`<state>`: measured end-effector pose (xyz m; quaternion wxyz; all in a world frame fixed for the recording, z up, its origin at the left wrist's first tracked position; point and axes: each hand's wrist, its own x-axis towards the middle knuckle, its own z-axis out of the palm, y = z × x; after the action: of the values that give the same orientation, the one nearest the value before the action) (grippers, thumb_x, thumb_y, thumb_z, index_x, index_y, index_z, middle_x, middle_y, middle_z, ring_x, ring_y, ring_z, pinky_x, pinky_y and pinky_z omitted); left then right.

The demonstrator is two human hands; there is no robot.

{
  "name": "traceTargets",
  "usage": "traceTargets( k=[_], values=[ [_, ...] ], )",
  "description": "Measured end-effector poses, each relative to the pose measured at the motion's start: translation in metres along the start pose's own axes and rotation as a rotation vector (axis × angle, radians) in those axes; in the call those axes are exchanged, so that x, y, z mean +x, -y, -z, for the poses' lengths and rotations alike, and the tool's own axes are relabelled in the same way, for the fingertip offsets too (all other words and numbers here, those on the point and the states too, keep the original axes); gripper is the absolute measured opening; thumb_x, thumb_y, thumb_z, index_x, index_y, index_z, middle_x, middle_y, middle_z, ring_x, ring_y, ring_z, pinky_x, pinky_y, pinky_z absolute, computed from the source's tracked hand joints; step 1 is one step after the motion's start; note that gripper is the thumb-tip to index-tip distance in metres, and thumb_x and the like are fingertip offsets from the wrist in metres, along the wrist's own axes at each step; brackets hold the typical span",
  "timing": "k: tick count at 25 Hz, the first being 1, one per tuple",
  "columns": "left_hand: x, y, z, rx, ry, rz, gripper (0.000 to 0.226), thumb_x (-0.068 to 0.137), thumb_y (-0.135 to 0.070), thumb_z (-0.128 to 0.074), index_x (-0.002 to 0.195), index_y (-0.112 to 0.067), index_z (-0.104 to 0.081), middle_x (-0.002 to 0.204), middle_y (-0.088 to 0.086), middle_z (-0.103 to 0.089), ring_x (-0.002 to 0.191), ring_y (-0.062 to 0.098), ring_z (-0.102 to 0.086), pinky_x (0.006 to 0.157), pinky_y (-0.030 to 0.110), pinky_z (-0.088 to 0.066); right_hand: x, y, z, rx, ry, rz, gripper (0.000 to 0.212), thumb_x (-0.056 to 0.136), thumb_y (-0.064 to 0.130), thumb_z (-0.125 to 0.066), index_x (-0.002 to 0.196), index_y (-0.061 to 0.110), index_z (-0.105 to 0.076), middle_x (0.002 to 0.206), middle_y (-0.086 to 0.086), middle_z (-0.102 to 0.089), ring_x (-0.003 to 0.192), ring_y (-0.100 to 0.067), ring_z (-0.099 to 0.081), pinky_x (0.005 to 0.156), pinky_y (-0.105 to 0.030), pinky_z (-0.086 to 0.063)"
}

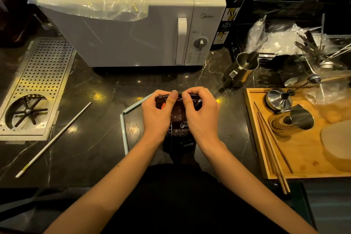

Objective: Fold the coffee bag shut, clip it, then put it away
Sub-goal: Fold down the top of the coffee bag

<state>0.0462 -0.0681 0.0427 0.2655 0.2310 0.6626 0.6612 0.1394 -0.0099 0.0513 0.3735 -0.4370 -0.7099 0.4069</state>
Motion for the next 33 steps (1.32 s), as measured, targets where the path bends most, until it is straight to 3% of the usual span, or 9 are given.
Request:
traceTargets(
  k=[7, 11, 14, 18, 23, 28, 33],
  values=[
    [0.016, 0.006, -0.002, -0.046, 0.040, 0.027, 0.010, 0.089, -0.024, -0.067, 0.083, -0.016, -0.069, 0.077, 0.000, -0.070, 0.077, 0.017, -0.068, 0.070, 0.033, -0.055, 0.006, 0.002, -0.017, 0.115, -0.101, -0.167, 0.022, 0.090, 0.034, -0.066, 0.111, 0.029, -0.060, 0.091, 0.012, -0.066, 0.087, -0.006, -0.065, 0.080, -0.036, -0.056],
    [0.029, 0.006, -0.007, -0.010, 0.019, 0.013, 0.011, 0.093, -0.024, -0.063, 0.083, -0.021, -0.067, 0.077, -0.002, -0.069, 0.075, 0.012, -0.068, 0.072, 0.031, -0.057, 0.024, -0.002, -0.022, 0.102, -0.102, -0.232, 0.018, 0.087, 0.041, -0.068, 0.097, 0.027, -0.064, 0.089, 0.009, -0.068, 0.090, -0.013, -0.066, 0.083, -0.046, -0.055],
    [0.035, 0.007, -0.010, -0.026, 0.015, 0.035, 0.012, 0.092, -0.023, -0.064, 0.081, -0.023, -0.068, 0.076, -0.005, -0.070, 0.075, 0.010, -0.068, 0.071, 0.030, -0.057, 0.034, -0.003, -0.024, 0.118, -0.104, -0.251, 0.013, 0.087, 0.034, -0.069, 0.081, 0.024, -0.064, 0.080, 0.007, -0.068, 0.084, -0.015, -0.066, 0.080, -0.049, -0.055],
    [0.037, 0.010, -0.008, -0.047, 0.041, 0.043, 0.011, 0.091, -0.022, -0.064, 0.082, -0.023, -0.070, 0.078, -0.004, -0.071, 0.078, 0.014, -0.070, 0.074, 0.032, -0.058, 0.031, -0.006, -0.025, 0.113, -0.125, -0.222, 0.014, 0.088, 0.029, -0.068, 0.077, 0.021, -0.062, 0.077, 0.008, -0.067, 0.082, -0.014, -0.065, 0.079, -0.048, -0.055],
    [0.032, 0.012, -0.002, -0.085, 0.090, 0.089, 0.014, 0.095, -0.022, -0.059, 0.087, -0.021, -0.070, 0.081, -0.001, -0.071, 0.079, 0.014, -0.070, 0.070, 0.028, -0.056, 0.022, -0.010, -0.021, 0.178, -0.135, -0.188, 0.010, 0.091, 0.023, -0.066, 0.082, 0.020, -0.066, 0.078, 0.010, -0.067, 0.081, -0.008, -0.065, 0.079, -0.037, -0.056],
    [0.028, 0.012, 0.000, -0.059, 0.077, 0.066, 0.018, 0.097, -0.024, -0.055, 0.088, -0.025, -0.070, 0.083, -0.003, -0.072, 0.083, 0.015, -0.070, 0.075, 0.032, -0.057, 0.017, -0.011, -0.021, 0.187, -0.132, -0.174, 0.012, 0.097, 0.021, -0.058, 0.087, 0.022, -0.066, 0.080, 0.012, -0.066, 0.080, -0.003, -0.064, 0.074, -0.024, -0.054],
    [0.025, 0.011, -0.001, -0.068, 0.081, 0.085, 0.024, 0.100, -0.026, -0.048, 0.088, -0.024, -0.069, 0.079, -0.006, -0.072, 0.080, 0.013, -0.069, 0.073, 0.030, -0.057, 0.017, -0.010, -0.021, 0.194, -0.134, -0.200, 0.020, 0.101, 0.022, -0.050, 0.087, 0.023, -0.065, 0.080, 0.011, -0.066, 0.079, -0.003, -0.064, 0.072, -0.024, -0.054]
  ],
)
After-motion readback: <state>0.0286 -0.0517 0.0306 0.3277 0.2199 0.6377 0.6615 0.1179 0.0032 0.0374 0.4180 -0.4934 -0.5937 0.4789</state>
